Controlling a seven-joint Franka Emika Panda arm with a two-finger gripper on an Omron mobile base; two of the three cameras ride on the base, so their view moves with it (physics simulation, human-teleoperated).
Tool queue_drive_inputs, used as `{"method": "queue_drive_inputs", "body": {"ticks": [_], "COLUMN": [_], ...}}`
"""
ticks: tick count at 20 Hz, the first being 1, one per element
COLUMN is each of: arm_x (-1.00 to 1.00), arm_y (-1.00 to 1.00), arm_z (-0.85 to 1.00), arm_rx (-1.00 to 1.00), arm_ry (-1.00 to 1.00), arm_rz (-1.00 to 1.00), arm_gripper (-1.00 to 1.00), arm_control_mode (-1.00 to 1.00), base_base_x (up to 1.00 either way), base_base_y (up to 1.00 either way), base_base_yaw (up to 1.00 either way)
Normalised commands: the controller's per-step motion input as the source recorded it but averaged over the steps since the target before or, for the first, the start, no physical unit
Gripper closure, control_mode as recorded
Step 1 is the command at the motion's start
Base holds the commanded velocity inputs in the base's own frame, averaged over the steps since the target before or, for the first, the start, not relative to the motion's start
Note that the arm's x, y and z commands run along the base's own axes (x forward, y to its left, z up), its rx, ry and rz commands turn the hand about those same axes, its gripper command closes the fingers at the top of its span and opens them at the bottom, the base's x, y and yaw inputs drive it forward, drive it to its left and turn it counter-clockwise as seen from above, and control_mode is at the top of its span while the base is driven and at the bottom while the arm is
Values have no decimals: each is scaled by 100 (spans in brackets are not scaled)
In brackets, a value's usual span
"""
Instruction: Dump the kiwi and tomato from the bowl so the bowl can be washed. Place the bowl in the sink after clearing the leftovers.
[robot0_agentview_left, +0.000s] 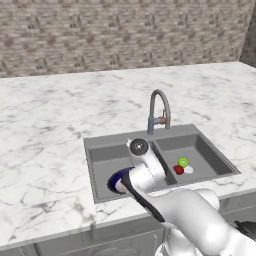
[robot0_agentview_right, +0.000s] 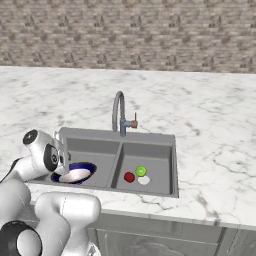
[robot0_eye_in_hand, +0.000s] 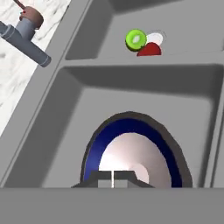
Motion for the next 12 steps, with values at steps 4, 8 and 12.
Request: {"method": "queue_drive_inputs", "body": {"ticks": [4,8,12], "arm_x": [-94,-100,-100], "arm_y": [9,24,11], "arm_z": [78,100,100], "arm_rx": [0,0,0], "arm_ry": [-27,-34,-37], "arm_rz": [-4,-5,-7], "arm_gripper": [-100,-100,-100], "arm_control_mode": [-100,-100,-100], "base_base_x": [0,0,0], "base_base_y": [0,0,0], "base_base_yaw": [0,0,0]}}
